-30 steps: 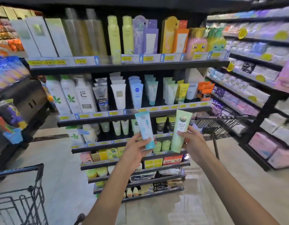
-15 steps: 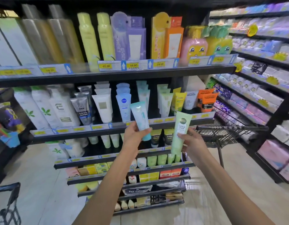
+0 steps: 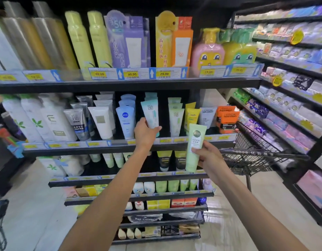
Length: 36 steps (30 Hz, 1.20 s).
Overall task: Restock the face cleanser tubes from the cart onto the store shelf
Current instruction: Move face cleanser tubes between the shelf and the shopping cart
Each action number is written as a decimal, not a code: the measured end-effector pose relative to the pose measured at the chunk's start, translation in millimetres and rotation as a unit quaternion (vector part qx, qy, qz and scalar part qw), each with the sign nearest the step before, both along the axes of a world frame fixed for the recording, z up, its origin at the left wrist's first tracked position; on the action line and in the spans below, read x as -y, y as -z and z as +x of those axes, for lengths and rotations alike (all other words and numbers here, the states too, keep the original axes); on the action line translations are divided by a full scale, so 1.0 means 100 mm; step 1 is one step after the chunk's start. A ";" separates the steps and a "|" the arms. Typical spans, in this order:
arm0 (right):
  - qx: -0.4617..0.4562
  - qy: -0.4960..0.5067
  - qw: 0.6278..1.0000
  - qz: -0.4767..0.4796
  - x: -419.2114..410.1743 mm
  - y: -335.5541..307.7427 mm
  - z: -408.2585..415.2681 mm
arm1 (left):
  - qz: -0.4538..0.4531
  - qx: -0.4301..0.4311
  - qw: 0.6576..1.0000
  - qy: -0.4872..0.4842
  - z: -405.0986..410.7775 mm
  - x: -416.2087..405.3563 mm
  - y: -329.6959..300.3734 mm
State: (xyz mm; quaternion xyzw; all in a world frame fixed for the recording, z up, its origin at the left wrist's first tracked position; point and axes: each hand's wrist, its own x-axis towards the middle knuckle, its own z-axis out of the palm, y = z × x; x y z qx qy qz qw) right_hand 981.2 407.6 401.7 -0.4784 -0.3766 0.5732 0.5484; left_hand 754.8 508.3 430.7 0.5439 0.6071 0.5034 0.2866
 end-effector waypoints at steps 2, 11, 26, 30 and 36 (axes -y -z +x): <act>0.007 -0.009 1.000 0.005 -0.03 -0.01 0.06 | -0.002 -0.029 0.999 -0.015 0.04 -0.04 0.02; 0.025 -0.037 0.999 0.012 -0.14 -0.02 0.18 | -0.020 -0.147 0.987 -0.062 0.14 -0.04 0.20; 0.018 -0.057 0.998 0.001 -0.14 0.07 0.07 | -0.044 -0.161 0.985 -0.037 0.08 -0.02 0.15; 0.014 -0.055 0.998 -0.004 -0.11 0.08 -0.01 | -0.022 -0.150 0.988 -0.023 0.01 0.03 0.16; 0.020 -0.069 0.997 0.009 -0.05 0.10 -0.24 | -0.002 -0.173 0.985 -0.007 -0.23 0.34 0.15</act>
